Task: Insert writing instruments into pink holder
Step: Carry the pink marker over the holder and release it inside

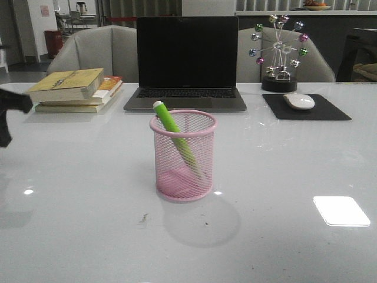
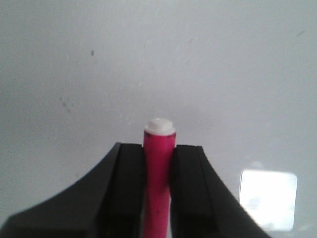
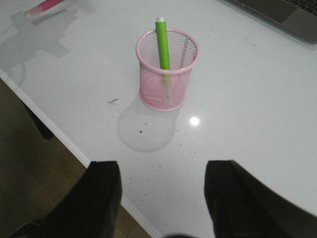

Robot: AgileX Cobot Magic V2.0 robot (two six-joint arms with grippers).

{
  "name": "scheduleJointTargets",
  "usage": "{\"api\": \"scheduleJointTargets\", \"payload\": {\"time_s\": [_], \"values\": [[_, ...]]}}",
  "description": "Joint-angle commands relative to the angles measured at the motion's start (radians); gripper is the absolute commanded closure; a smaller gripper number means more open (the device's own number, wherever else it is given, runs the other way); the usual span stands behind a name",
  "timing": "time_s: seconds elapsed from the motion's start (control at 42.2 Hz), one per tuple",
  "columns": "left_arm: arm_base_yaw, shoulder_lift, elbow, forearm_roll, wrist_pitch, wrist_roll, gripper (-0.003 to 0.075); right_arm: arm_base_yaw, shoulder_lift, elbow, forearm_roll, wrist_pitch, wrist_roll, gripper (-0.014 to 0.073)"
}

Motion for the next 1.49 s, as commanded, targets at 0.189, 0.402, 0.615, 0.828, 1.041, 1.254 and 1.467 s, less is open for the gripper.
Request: {"api": "scheduleJointTargets", "payload": {"time_s": [0.189, 0.402, 0.615, 0.828, 1.041, 1.254, 1.467], "values": [[-0.231, -0.405, 0.179, -0.05, -0.477, -0.005, 0.0628, -0.006, -0.002, -0.027, 0.002, -0.07, -0.007, 0.0105], [-0.447, -0.514, 0.317, -0.058, -0.907, -0.007, 0.0628, -0.006, -0.002, -0.027, 0.002, -0.07, -0.007, 0.0105], [-0.602, -0.424, 0.366, -0.058, -1.268, -0.007, 0.0628, -0.006, -0.002, -0.027, 0.002, -0.07, -0.007, 0.0105], [-0.651, -0.247, 0.366, -0.058, -1.525, -0.007, 0.0628, -0.006, -0.002, -0.027, 0.002, -0.07, -0.007, 0.0105], [-0.675, -0.082, 0.366, -0.058, -1.667, -0.009, 0.0628, -0.006, -0.002, -0.027, 0.002, -0.07, -0.007, 0.0105], [-0.675, 0.042, 0.366, -0.061, -1.756, -0.009, 0.0624, -0.006, -0.002, -0.027, 0.002, -0.07, -0.007, 0.0105], [-0.675, 0.064, 0.366, -0.065, -1.732, -0.009, 0.0393, -0.006, -0.002, -0.027, 0.002, -0.07, -0.007, 0.0105]]}}
